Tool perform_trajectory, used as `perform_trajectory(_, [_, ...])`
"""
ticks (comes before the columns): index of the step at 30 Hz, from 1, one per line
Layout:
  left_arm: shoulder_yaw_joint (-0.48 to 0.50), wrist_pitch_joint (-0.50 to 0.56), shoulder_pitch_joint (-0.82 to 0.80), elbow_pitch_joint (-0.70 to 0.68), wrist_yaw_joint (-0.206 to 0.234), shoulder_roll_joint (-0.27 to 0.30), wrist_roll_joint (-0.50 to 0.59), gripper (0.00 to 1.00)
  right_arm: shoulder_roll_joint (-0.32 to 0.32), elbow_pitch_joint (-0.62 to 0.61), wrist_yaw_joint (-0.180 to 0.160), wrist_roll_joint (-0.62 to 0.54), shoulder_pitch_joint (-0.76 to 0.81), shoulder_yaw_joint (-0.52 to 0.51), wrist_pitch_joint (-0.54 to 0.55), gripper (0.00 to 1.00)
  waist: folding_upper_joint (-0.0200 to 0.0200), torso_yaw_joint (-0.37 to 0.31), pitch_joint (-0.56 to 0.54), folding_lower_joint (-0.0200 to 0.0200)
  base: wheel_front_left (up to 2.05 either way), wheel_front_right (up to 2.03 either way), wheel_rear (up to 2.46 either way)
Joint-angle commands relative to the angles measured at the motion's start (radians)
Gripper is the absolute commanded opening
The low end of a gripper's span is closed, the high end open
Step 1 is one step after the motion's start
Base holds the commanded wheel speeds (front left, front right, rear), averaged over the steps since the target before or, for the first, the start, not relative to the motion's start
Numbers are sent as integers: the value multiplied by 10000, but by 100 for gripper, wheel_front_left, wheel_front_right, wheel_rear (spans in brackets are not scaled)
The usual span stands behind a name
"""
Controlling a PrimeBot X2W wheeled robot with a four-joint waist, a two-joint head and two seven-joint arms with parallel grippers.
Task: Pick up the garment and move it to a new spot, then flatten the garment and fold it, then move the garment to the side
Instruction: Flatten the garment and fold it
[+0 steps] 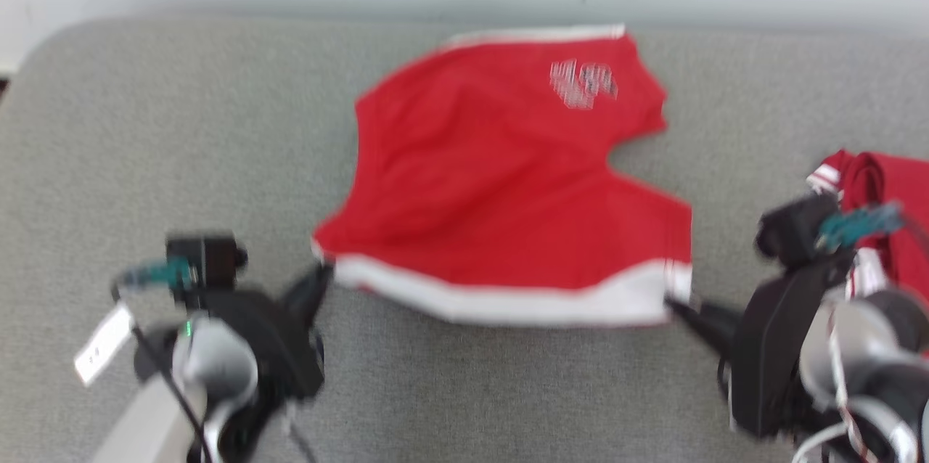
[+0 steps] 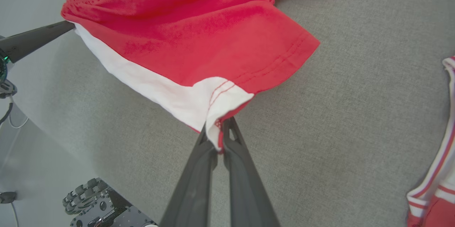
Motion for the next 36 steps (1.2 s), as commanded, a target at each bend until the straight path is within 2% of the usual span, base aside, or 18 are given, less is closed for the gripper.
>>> perform_trajectory(1, [-90,285,738,-479,181,303,-156,0,29,-191,-6,164,555,103,320,0,1,31,-933,4,0,0,0])
perform_trajectory(6, [-238,836,2284,-1834,676,826,-267,0,-108,-711,-6,449,1787,293,1008,0,1,27,-1260,4,0,0,0])
perform_trajectory(12, [-331,1214,3660,-3073,1207,1221,-452,0,-192,-1142,-4,618,2883,322,1235,0,1,32,-1462,4,0,0,0])
perform_trajectory(23, [-409,2079,4850,-4770,1874,1975,-584,0,-331,-1895,-4,1103,4248,438,1746,0,1,56,-1453,4,0,0,0])
perform_trajectory(29, [-351,2018,4334,-4840,1918,1646,-661,0,-612,-1552,-4,1044,3406,369,1268,0,1,118,-1229,4,0,0,0])
perform_trajectory(36, [-339,2100,2720,-3985,1843,1029,-440,0,-1254,-418,-4,858,1478,449,1082,0,1,468,-681,4,0,0,0])
